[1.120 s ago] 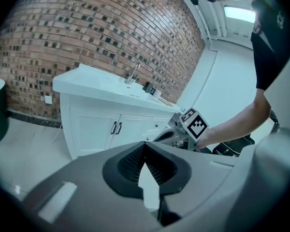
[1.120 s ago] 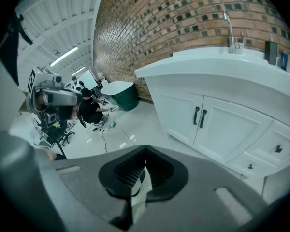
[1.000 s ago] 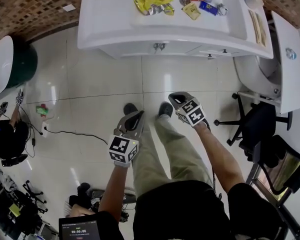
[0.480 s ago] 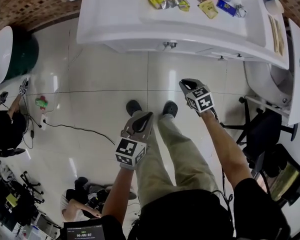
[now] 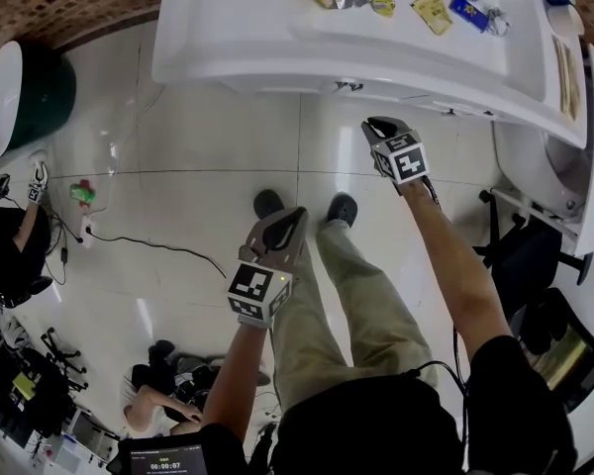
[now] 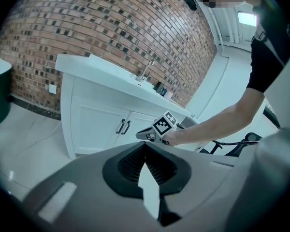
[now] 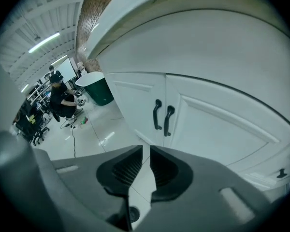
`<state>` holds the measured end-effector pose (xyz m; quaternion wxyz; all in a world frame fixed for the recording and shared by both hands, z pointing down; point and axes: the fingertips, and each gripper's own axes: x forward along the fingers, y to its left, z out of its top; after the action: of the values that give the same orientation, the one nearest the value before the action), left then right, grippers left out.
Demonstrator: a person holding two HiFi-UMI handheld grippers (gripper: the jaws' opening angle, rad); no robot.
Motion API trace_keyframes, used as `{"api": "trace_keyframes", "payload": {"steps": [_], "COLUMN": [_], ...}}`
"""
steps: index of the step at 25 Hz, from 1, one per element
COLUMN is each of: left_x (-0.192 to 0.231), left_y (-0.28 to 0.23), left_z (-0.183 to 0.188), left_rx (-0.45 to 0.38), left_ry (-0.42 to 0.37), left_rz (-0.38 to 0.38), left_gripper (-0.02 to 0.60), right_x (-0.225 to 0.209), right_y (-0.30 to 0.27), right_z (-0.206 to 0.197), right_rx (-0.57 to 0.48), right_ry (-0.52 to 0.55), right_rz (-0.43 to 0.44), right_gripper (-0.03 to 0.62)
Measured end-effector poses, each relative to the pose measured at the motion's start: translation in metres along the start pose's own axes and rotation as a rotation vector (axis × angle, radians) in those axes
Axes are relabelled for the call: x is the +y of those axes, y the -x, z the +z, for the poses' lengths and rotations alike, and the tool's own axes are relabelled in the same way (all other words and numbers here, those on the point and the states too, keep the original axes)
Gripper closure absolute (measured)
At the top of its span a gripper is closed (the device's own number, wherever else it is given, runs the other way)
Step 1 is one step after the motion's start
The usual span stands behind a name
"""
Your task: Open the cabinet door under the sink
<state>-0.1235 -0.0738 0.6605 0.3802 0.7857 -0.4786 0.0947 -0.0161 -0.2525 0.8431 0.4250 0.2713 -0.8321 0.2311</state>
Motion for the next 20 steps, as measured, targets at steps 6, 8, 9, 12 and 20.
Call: {"api": "trace_keyframes", "payload": {"steps": [6, 8, 9, 12, 20], "left_x": [0.012, 0.016, 0.019, 0.029, 0.044], "left_y": [-0.004, 0.0, 0.002, 0.009, 0.018], "left_z": [0.01, 0.01, 0.01, 0.008, 0.007], "left_rx": [0.002, 0.014, 0.021, 0.028, 0.033], "left_ry": [-0.015, -0.016, -0.017, -0.02, -0.004], "left_rz": [0.002, 0.001, 0.002, 0.02, 0.034], "left_gripper": [0.566, 0.566, 0.566, 0.566, 0.566], "right_x": [-0.027, -0.035, -0.038, -0.042, -0.051], "right_y": [-0.02, -0.028, -0.033, -0.046, -0.068], "right_z": [0.026, 0.031, 0.032, 0.035, 0.046], "right_rx": [0.002, 0.008, 0.014, 0.032, 0.037], "right_ry": [0.023, 0.012, 0.0, -0.044, -0.085], "right_rz": [-0.095, -0.125, -0.135, -0.138, -0.176], "right_gripper": [0.551, 0.535, 0.531, 0.53, 0.528]}}
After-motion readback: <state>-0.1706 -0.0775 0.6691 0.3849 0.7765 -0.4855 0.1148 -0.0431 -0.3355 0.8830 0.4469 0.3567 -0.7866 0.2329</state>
